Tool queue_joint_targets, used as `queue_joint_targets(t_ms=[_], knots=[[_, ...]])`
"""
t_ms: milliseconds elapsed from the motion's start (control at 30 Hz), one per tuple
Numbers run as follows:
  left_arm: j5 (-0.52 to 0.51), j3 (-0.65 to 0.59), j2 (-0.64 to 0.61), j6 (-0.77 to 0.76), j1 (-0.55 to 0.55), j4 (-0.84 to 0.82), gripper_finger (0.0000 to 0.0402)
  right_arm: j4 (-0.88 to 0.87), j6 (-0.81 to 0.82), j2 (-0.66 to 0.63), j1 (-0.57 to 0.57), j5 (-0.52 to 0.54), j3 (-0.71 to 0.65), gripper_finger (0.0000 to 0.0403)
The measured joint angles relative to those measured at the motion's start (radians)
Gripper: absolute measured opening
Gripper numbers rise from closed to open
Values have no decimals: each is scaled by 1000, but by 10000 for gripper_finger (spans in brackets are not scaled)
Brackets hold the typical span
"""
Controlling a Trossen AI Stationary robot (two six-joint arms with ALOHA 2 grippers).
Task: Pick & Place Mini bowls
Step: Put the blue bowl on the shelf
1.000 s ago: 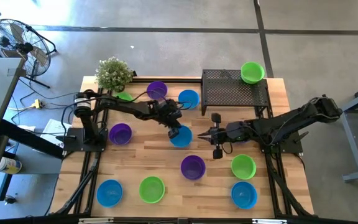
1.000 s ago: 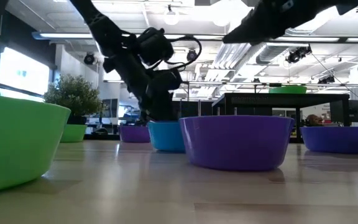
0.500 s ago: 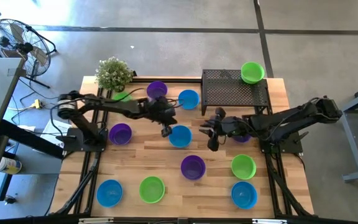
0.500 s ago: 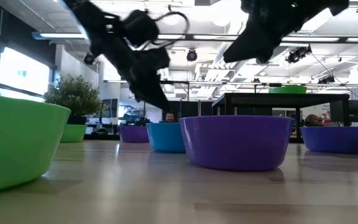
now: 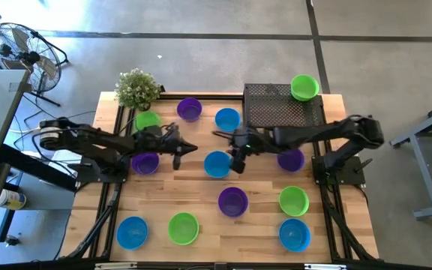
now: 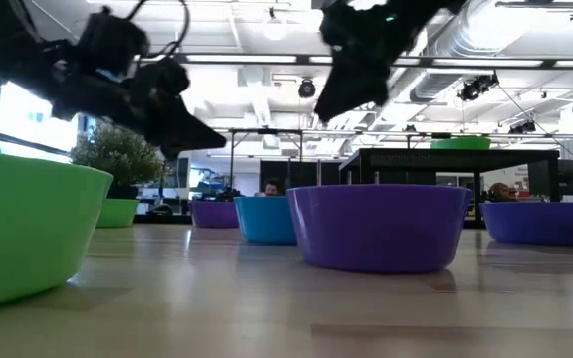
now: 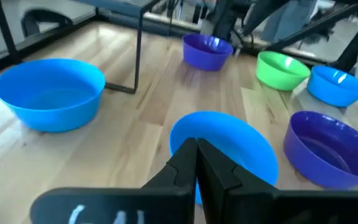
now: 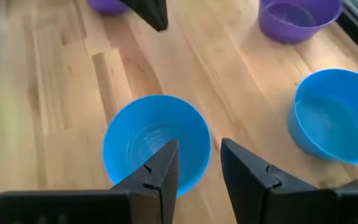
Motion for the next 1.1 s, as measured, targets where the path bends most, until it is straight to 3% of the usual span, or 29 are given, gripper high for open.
queue_joint_targets(t_ms=[267,400,700,867,1100], knots=[[5,-133,-5,19,0,157,4,-165,-136,225,-88,-165,227,109],[9,-145,-4,20,0,154,4,-238,-202,326,-104,-167,323,121],[23,-145,-4,54,0,157,4,-293,-278,462,-115,-132,433,193],[23,-145,-4,77,2,159,4,-290,-275,496,-140,-163,433,179],[30,-145,-4,111,2,162,4,-284,-278,532,-153,-266,433,129]])
